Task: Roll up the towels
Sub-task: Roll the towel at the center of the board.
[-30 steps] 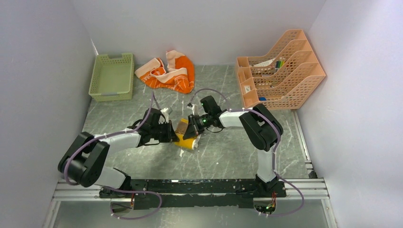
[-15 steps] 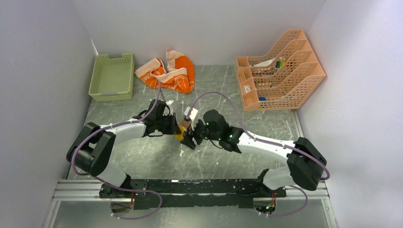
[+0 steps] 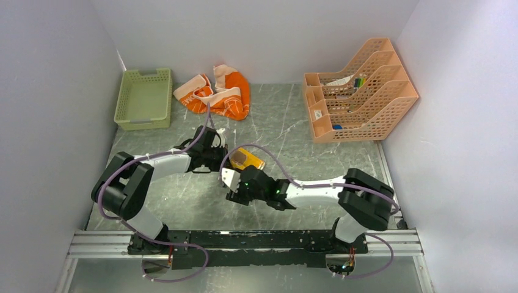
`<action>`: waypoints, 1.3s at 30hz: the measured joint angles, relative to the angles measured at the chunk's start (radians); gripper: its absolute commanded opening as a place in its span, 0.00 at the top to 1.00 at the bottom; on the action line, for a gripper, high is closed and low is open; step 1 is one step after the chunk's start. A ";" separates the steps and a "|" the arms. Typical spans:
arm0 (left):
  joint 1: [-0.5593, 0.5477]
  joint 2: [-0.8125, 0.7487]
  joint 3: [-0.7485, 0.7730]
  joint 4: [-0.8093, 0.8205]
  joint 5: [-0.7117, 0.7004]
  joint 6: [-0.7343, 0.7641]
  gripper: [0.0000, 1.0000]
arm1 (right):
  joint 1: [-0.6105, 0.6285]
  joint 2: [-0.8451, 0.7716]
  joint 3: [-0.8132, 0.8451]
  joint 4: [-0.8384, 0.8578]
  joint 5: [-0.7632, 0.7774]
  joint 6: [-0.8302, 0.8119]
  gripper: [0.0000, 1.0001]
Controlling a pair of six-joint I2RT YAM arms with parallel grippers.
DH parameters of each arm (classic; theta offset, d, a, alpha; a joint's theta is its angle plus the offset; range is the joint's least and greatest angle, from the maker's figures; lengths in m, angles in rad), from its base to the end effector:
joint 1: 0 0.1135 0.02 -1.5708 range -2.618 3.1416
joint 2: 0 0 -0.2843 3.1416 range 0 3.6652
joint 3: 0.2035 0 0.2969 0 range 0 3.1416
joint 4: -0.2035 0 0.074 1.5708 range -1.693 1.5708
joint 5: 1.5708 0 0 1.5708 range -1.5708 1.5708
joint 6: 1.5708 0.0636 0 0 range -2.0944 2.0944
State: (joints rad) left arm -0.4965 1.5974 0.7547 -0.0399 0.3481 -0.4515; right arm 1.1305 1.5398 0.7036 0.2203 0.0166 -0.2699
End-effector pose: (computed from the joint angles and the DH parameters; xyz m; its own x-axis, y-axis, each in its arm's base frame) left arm 0.2981 -0.1862 0.1172 -0.8896 0.0155 -0.4565 0.2780 0.8114 -0.5142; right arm 0.1556 0.3279 0.1426 0.0023 -0.6206 -0.7841 -0.9318 0.2832 -0.2269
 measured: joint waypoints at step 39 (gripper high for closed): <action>0.198 -0.454 0.052 -0.123 0.023 -0.016 0.81 | -0.232 0.178 0.208 -0.128 -0.187 0.366 1.00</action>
State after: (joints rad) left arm -0.2989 1.1431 0.8070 -0.1627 0.3706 -0.4675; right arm 0.8989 1.7180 0.9119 0.0925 -0.1703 0.0959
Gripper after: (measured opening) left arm 0.197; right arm 0.046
